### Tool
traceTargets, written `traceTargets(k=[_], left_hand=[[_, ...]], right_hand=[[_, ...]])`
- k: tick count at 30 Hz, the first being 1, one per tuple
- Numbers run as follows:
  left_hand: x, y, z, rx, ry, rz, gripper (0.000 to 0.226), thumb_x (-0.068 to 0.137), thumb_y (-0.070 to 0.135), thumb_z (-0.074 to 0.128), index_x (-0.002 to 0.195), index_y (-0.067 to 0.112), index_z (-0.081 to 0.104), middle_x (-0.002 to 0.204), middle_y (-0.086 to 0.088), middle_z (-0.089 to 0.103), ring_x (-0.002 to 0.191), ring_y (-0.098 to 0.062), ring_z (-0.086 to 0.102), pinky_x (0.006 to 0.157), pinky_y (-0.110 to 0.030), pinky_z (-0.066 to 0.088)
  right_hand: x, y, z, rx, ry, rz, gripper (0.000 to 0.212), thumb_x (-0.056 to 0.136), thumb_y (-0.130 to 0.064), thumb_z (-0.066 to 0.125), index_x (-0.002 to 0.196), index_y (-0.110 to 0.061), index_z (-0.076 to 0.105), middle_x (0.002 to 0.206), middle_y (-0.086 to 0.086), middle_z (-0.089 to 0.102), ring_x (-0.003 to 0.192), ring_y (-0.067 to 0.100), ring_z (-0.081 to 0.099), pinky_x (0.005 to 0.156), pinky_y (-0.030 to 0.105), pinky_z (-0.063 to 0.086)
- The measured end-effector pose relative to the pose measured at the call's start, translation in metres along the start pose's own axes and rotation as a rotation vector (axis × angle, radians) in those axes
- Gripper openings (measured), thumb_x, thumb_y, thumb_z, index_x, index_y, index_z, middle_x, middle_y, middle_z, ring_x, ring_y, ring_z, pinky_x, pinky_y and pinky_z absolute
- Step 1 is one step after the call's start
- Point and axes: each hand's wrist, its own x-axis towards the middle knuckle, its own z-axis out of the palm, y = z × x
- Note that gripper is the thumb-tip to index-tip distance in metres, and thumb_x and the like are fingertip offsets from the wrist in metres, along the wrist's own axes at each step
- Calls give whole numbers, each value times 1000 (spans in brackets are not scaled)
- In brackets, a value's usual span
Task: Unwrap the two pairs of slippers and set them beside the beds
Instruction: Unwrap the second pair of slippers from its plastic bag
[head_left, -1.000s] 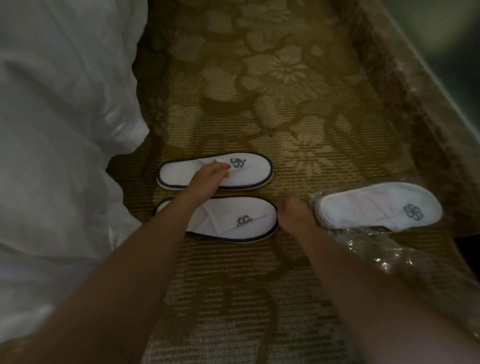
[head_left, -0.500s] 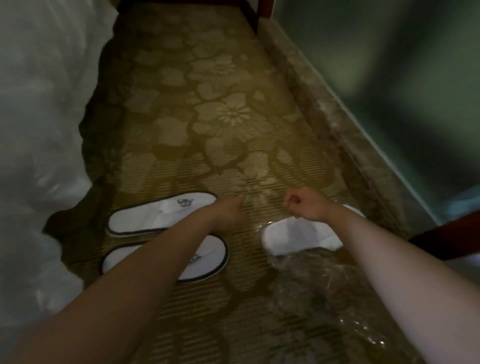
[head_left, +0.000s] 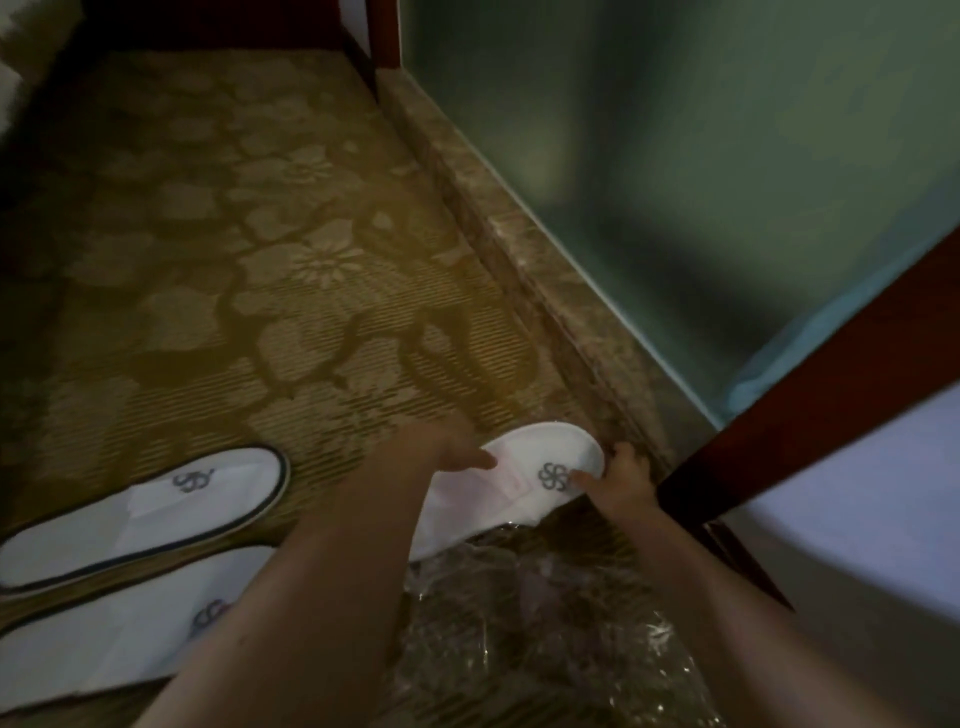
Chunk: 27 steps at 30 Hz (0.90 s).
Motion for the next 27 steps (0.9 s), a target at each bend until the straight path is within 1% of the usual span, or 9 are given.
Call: traceTargets(k=[3, 7, 10, 12, 15, 18, 20, 22, 27], left_hand=[[10, -8, 7, -12, -20, -55, 69, 88, 48, 52, 144, 12, 34, 152, -11, 33, 134, -28, 38, 111, -37, 33], [17, -10, 24, -39, -5, -91, 71, 87, 47, 53, 146, 13, 30, 152, -10, 34, 134, -27, 39, 108, -33, 32], [20, -16, 39, -122, -30, -65, 74, 86, 44, 57, 147, 15, 27, 154, -9, 31, 137, -26, 36, 113, -35, 30], [18, -22, 46, -107, -27, -56, 74, 88, 42, 54, 149, 16, 21, 156, -9, 26, 140, -26, 30, 116, -37, 24], [12, -30, 54, -38, 28, -50, 70, 93, 37, 48, 150, 16, 15, 159, -9, 17, 144, -24, 21, 119, -35, 16], [8, -33, 55, -67, 27, -35, 63, 96, 30, 44, 150, 13, 15, 159, -9, 16, 145, -23, 19, 119, -35, 15], [8, -31, 51, -124, 54, -24, 52, 98, 22, 37, 147, 11, 23, 156, -12, 24, 142, -25, 26, 117, -33, 21], [5, -27, 45, -212, 74, -29, 47, 99, 15, 34, 145, 8, 28, 152, -14, 31, 140, -27, 31, 112, -30, 25], [-3, -24, 29, -380, 136, 18, 53, 96, 32, 41, 143, 8, 33, 150, -16, 36, 137, -30, 34, 113, -36, 26]], right_hand=[[7, 4, 2, 153, -18, 89, 89, 78, -28, 72, 143, 1, 19, 146, 26, 26, 133, 38, 32, 103, 39, 34], [19, 7, 6, 408, 21, 185, 85, 75, -21, 76, 139, 4, 27, 144, 24, 36, 129, 37, 41, 105, 42, 38], [22, 7, 8, 718, -60, 284, 79, 76, -18, 74, 139, -4, 27, 142, 18, 40, 126, 37, 44, 91, 43, 46], [19, 7, 10, 852, -131, 336, 78, 78, -19, 72, 140, -12, 25, 142, 15, 41, 124, 34, 46, 81, 41, 46], [16, 6, 11, 992, -166, 387, 77, 78, -20, 71, 139, -17, 23, 137, 13, 46, 118, 31, 51, 82, 41, 43], [10, 0, 10, 1105, -198, 438, 63, 79, -17, 70, 131, -15, 33, 125, 15, 53, 109, 30, 54, 84, 45, 43], [4, -6, 10, 1184, -225, 431, 55, 81, -11, 68, 128, -11, 39, 112, 16, 55, 99, 30, 56, 79, 45, 47], [1, -13, 10, 1228, -221, 398, 51, 82, -6, 65, 128, -8, 41, 111, 18, 54, 91, 30, 56, 74, 42, 50], [-6, -37, 1, 1247, -118, 263, 36, 87, -7, 59, 122, -7, 50, 106, 15, 56, 85, 24, 59, 61, 35, 50]])
